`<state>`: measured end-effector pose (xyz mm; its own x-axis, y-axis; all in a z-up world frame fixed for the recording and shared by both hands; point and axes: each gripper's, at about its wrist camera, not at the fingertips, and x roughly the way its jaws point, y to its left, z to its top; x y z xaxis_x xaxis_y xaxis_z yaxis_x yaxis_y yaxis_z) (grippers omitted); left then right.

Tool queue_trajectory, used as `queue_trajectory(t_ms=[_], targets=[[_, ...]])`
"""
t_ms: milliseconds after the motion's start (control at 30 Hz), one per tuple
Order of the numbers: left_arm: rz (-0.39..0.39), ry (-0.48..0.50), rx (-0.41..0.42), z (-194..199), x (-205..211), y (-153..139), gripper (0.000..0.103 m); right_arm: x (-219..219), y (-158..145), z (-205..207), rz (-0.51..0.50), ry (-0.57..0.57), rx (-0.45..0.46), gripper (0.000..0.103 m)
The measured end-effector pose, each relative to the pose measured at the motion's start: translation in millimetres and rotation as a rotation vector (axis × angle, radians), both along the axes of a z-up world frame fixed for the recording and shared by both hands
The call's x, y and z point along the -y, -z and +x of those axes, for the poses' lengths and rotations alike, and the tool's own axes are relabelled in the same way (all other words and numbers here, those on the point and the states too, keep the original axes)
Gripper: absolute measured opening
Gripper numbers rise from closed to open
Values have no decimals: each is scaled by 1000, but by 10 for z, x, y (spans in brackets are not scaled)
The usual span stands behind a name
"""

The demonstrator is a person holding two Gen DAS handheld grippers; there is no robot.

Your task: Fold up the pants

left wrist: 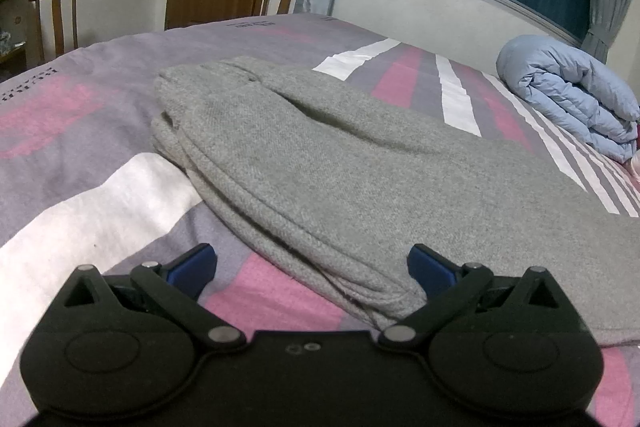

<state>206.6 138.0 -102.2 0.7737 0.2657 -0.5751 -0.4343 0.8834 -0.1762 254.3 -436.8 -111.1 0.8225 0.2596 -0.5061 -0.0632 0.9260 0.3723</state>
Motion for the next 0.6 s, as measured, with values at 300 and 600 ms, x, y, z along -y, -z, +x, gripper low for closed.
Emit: queue_trajectory(t_ms=[300, 600], targets=[[-12, 5, 9, -14, -22, 10, 97, -424, -51, 59, -310, -105, 162, 57], [5, 2, -2, 29, 11, 3, 97, 1112, 677, 285, 787, 229, 59, 6]])
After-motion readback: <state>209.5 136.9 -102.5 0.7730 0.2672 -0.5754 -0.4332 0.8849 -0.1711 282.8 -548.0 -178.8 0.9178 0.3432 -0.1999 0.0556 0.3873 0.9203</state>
